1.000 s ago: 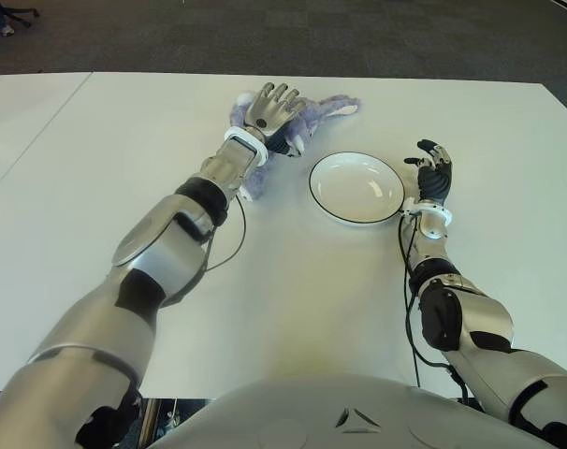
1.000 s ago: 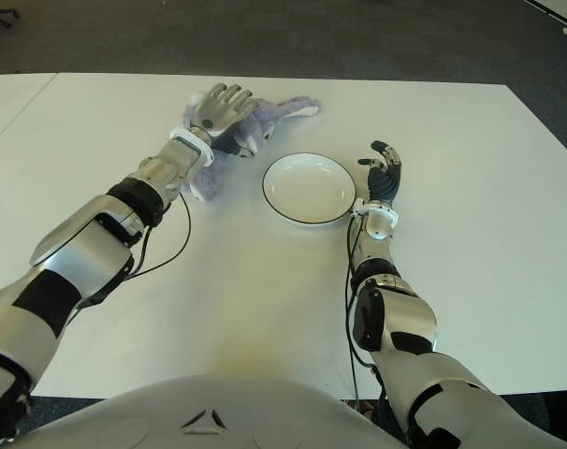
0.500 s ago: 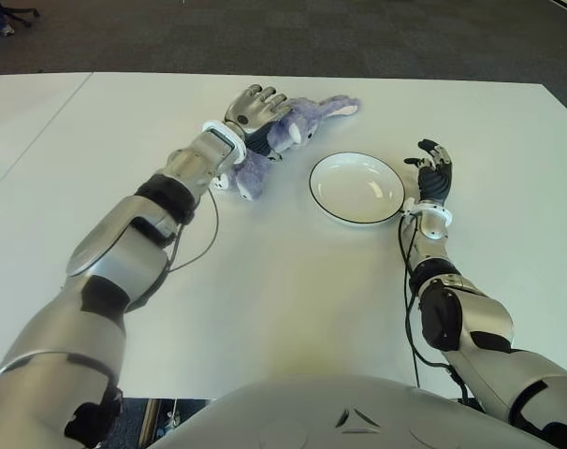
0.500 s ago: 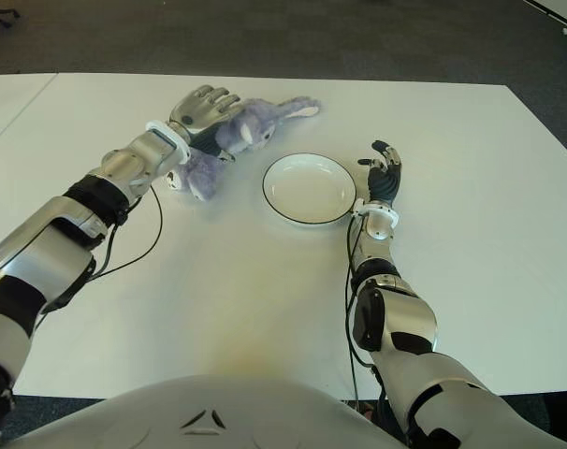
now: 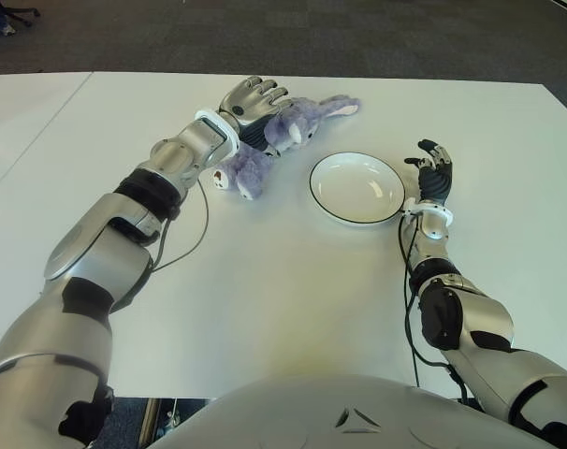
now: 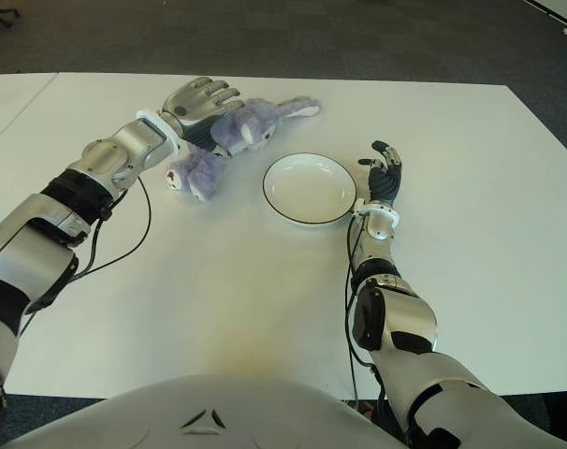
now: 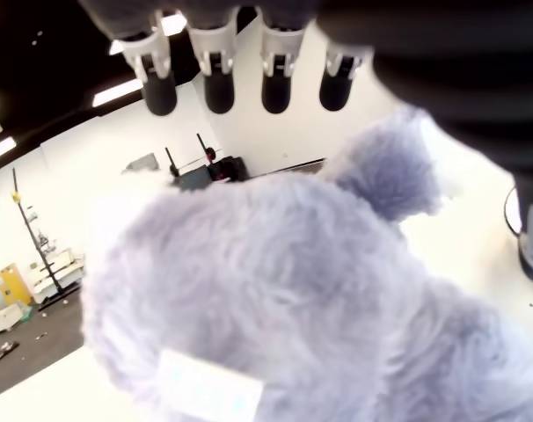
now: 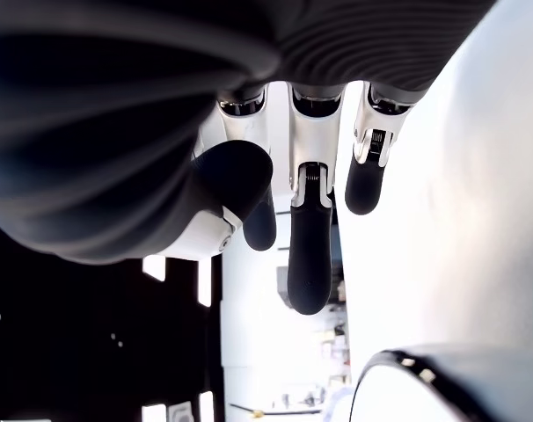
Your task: Put the doll into the plate.
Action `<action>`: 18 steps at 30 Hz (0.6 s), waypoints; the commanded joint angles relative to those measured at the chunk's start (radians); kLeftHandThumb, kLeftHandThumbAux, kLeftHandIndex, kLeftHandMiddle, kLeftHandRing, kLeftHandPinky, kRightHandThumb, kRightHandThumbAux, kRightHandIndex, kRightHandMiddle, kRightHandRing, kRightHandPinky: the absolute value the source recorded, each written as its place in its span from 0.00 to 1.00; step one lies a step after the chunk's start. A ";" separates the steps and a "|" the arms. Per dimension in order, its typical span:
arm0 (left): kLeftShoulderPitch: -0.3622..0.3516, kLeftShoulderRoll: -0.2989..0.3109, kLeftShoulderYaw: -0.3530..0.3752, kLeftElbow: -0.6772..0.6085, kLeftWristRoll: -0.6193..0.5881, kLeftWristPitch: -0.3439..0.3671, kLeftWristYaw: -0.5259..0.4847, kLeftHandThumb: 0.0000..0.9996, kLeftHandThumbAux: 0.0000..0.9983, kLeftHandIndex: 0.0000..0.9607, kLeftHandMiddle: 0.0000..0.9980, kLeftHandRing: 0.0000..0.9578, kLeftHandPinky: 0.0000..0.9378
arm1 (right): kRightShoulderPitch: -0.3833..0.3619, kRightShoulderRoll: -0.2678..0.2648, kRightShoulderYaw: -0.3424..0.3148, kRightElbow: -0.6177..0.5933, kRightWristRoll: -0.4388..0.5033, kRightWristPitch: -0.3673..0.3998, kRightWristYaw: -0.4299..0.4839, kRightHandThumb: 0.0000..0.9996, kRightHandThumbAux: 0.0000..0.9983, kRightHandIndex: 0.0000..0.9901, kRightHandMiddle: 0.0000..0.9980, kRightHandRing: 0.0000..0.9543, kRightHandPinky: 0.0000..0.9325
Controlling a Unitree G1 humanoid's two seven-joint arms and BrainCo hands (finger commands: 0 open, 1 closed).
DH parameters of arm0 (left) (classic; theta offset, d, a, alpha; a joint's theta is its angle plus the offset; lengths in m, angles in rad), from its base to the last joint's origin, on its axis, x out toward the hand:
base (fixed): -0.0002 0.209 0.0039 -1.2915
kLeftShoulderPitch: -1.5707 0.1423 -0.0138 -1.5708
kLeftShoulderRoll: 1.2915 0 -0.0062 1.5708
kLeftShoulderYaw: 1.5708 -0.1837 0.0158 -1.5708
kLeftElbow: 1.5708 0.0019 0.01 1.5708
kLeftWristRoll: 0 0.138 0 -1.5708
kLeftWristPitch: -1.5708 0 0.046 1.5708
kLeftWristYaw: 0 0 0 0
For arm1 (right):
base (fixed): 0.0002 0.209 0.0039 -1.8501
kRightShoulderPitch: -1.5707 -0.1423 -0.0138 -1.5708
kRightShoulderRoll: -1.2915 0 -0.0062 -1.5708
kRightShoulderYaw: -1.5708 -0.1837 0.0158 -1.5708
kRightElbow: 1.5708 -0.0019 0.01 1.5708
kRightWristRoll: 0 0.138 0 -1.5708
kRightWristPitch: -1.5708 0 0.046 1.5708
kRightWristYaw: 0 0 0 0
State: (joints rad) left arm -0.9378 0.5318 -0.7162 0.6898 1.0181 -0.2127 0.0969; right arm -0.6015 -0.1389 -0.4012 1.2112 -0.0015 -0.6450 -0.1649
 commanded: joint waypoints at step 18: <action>-0.047 -0.171 -0.062 0.306 0.088 0.050 0.213 0.00 0.48 0.00 0.00 0.00 0.00 | 0.205 0.123 -0.024 0.145 0.028 0.122 -0.010 1.00 0.66 0.24 0.25 0.48 0.22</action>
State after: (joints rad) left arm -0.9467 0.4641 -0.7404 0.8414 1.0699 -0.2012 0.2193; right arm -0.6022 -0.1374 -0.4116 1.2112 -0.0013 -0.6435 -0.1660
